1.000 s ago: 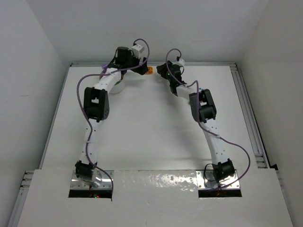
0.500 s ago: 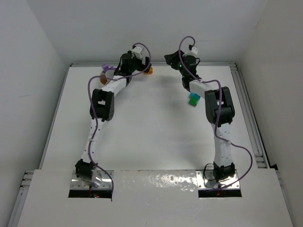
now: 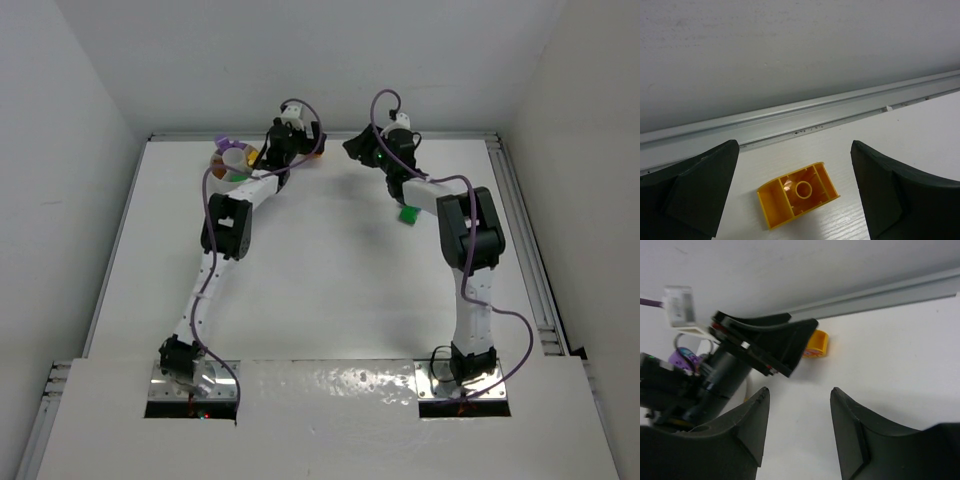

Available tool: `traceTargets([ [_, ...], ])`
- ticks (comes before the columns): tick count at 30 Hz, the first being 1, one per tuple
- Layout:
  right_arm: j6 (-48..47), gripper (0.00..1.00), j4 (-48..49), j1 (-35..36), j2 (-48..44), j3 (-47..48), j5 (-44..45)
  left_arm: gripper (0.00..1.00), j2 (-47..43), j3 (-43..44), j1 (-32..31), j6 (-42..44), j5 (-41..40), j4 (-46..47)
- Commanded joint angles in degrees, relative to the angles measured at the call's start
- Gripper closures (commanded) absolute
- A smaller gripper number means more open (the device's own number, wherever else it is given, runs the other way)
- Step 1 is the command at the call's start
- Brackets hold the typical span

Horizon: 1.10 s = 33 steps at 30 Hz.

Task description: Sort the legos into containers by color

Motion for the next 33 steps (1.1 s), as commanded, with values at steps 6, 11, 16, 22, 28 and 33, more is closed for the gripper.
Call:
traceTargets([
  [6,-4.23,0.47,2.95,0.0,-7.18,-1.46,-0.69,0.17,-1.04,1.48,-0.74,2.32,-1.38,-0.51],
  [11,-5.82,0.46,2.69,0.0,-8.76,-2.24,-0.43,0.24,-2.8,-1.6,-0.74,2.85,-1.12,-0.6],
  [16,-7.4,0.44,2.95,0.0,-10.52,-4.7,0.71,0.24,-4.29,-4.5,-1.09,6.62,1.07,-0.43],
  [22,-9.15,0.43,2.77,-0.09,-12.72,-6.99,0.98,0.25,-7.54,-9.33,-1.09,7.51,5.11,1.5],
  [28,-9.69,0.42,3.47,-0.09,-14.92,-9.71,1.42,0.25,-9.83,-13.11,-1.09,9.79,8.54,3.62],
  [33,-9.69,0.41,4.18,-0.09,-16.24,-11.3,1.33,0.3,-10.62,-14.08,-1.17,10.23,8.99,4.93],
])
